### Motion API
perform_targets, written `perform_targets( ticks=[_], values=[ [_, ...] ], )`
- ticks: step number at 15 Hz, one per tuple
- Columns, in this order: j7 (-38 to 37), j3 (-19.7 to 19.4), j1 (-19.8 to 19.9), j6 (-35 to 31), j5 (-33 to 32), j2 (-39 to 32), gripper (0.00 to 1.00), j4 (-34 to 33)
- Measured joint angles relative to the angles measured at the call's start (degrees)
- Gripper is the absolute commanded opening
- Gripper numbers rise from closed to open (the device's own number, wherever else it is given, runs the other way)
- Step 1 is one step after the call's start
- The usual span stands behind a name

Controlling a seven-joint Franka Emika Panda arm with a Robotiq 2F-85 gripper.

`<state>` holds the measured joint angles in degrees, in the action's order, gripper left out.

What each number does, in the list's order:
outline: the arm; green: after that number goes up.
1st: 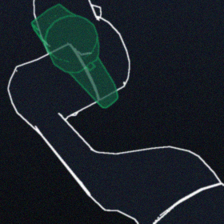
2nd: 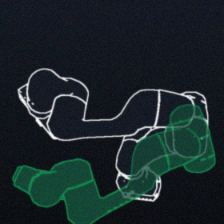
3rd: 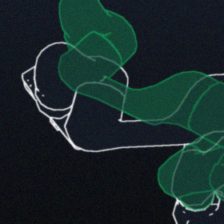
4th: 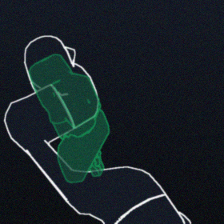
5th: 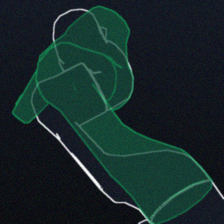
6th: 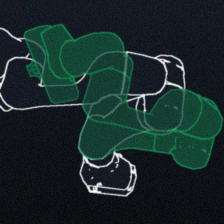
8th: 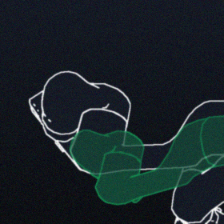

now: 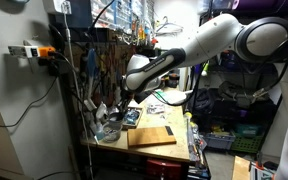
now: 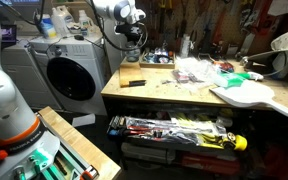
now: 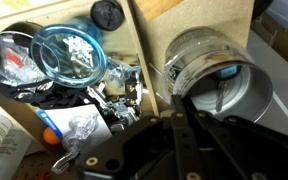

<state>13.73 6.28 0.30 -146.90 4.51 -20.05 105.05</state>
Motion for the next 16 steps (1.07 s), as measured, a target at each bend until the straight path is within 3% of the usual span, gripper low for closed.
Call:
perform_targets(
  ticks=[3, 7, 16],
  values=[
    [6.63, 1.92, 3.00, 0.04, 6.74, 4.18, 0.01, 5.56],
    [11.88, 1.72, 4.99, 0.09, 11.82, 10.30, 0.01, 14.01],
    [23.98, -3.21, 5.57, -0.03, 17.56, 18.08, 0.01, 28.69]
  ],
)
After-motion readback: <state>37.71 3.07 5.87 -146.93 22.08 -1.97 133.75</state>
